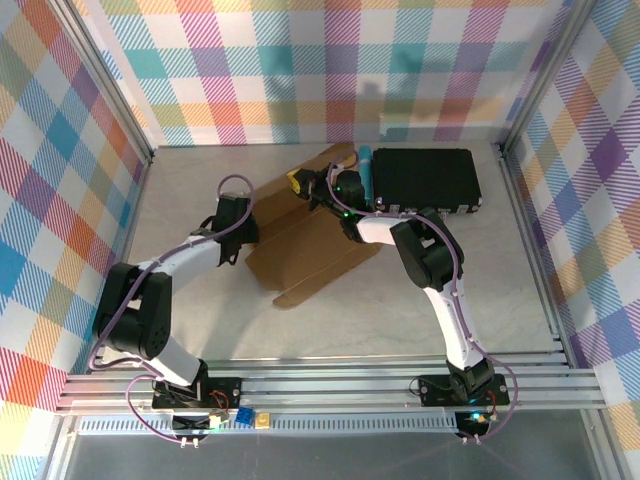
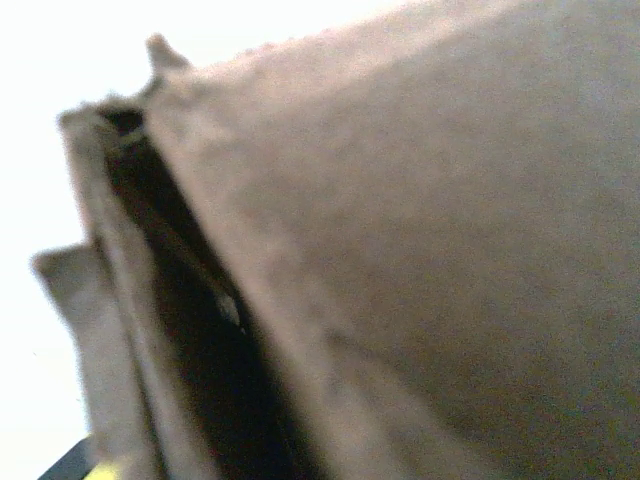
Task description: Fold the paper box
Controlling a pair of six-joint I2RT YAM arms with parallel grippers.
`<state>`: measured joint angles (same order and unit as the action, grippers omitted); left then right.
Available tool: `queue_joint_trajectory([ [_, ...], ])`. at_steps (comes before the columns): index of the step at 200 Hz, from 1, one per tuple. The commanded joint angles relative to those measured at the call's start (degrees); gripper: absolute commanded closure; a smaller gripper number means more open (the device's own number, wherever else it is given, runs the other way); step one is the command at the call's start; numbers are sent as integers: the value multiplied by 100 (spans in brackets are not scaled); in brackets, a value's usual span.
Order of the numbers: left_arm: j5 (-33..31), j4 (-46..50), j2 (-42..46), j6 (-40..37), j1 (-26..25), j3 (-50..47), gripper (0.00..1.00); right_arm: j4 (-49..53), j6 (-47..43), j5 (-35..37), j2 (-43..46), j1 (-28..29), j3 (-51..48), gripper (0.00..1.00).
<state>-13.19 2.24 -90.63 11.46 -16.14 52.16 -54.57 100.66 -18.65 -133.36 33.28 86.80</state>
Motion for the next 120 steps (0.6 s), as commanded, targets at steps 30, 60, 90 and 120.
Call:
queue_joint_trajectory([
  [30, -475, 329, -391, 271, -116, 377, 88, 104, 108, -260, -120, 61, 79, 100],
  [60, -671, 586, -506, 374, -143, 537, 99, 155, 107, -253, -111, 65, 100, 100],
  [90, -1160, 1112, -633, 589, -170, 808, 100, 281, 132, -205, -68, 74, 120, 100],
  [120, -1670, 1791, -815, 801, -194, 1113, 100, 509, 191, -91, 19, 111, 125, 100],
])
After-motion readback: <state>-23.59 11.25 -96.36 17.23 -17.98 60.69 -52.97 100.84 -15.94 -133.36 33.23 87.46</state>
